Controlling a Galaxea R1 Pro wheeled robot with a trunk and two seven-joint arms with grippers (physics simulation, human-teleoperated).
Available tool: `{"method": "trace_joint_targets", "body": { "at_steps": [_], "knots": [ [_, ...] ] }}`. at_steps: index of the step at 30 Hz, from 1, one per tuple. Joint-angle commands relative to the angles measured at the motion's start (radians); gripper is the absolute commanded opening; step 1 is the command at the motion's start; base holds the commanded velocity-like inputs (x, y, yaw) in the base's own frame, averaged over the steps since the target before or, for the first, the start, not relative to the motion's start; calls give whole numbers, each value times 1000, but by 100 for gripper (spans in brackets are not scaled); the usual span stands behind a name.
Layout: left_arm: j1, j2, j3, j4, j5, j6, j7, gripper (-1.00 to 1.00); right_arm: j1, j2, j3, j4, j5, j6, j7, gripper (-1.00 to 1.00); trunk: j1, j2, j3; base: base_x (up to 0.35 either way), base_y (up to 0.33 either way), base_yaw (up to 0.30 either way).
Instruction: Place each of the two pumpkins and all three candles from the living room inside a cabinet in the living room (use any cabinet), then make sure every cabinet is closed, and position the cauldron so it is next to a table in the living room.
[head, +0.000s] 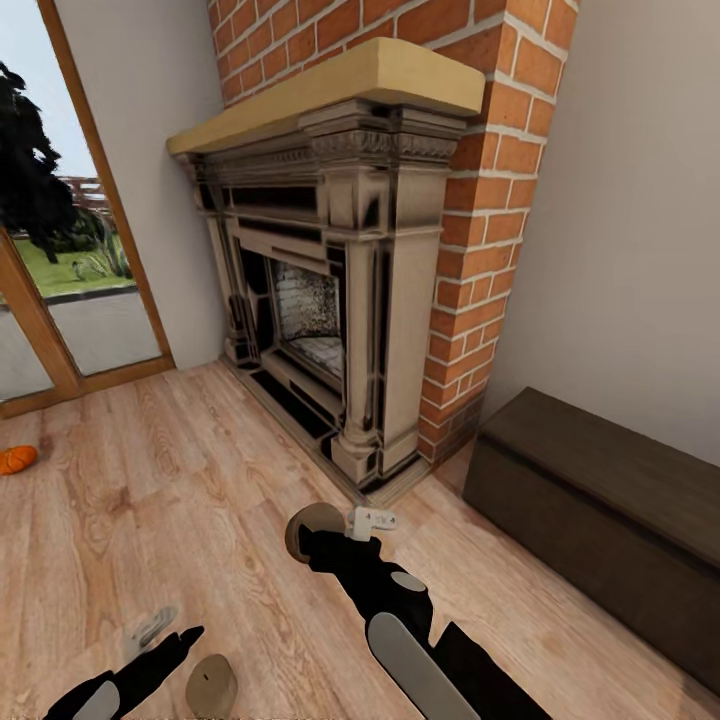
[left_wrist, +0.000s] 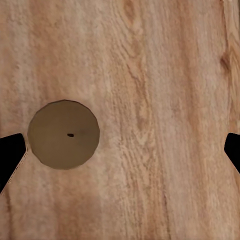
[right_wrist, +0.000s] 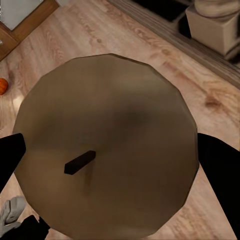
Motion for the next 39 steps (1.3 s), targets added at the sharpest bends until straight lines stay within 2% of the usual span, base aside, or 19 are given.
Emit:
{"method": "trace_joint_targets", "body": {
  "at_steps": [1, 10, 19, 23, 26, 28, 32, 34, 36, 39],
  "knots": [
    [0, 0, 8, -1, 4, 8, -4, 100, -1, 1, 1, -2, -4, 2, -8, -100, 4, -8, -4, 0, 0, 183],
    [0, -1, 7, 0, 1, -4, -1, 100, -1, 4, 0, 0, -4, 1, -8, -100, 38, -71, -26, 0, 0, 221],
    [0, -2, 3, 0, -1, -6, 1, 100, -1, 3, 0, -1, -4, 2, -8, -100, 73, -134, -54, 0, 0, 30],
    [0, -6, 1, 0, -3, -7, 78, 100, -1, 5, 0, -1, -4, 3, -8, -100, 88, -162, -66, 0, 0, 0],
    [0, -34, -2, 0, -5, -38, 174, 100, -1, 5, 1, -1, -4, 3, -8, -100, 100, -183, -76, 0, 0, 0],
    [0, -44, -3, 0, -5, -56, 194, 100, -1, 5, 1, -1, -4, 3, -8, -100, 107, -197, -82, 0, 0, 0],
    [0, -52, -5, -1, -5, -66, 203, 100, -1, 5, 1, -2, -4, 3, -8, -100, 109, -198, -97, 0, 0, 0],
    [0, -57, -22, -1, -5, -68, 205, 100, -1, 5, 2, -2, -4, 3, -8, -100, 110, -198, -105, 0, 0, 0],
    [0, -66, -63, -1, -4, -69, 207, 100, -1, 5, 2, -2, -4, 3, -8, -100, 111, -199, -113, 0, 0, 0],
    [0, -71, -99, -2, -4, -71, 206, 100, -1, 6, 2, -2, -4, 3, -8, -100, 112, -199, -125, 0, 0, 0]
  ]
}}
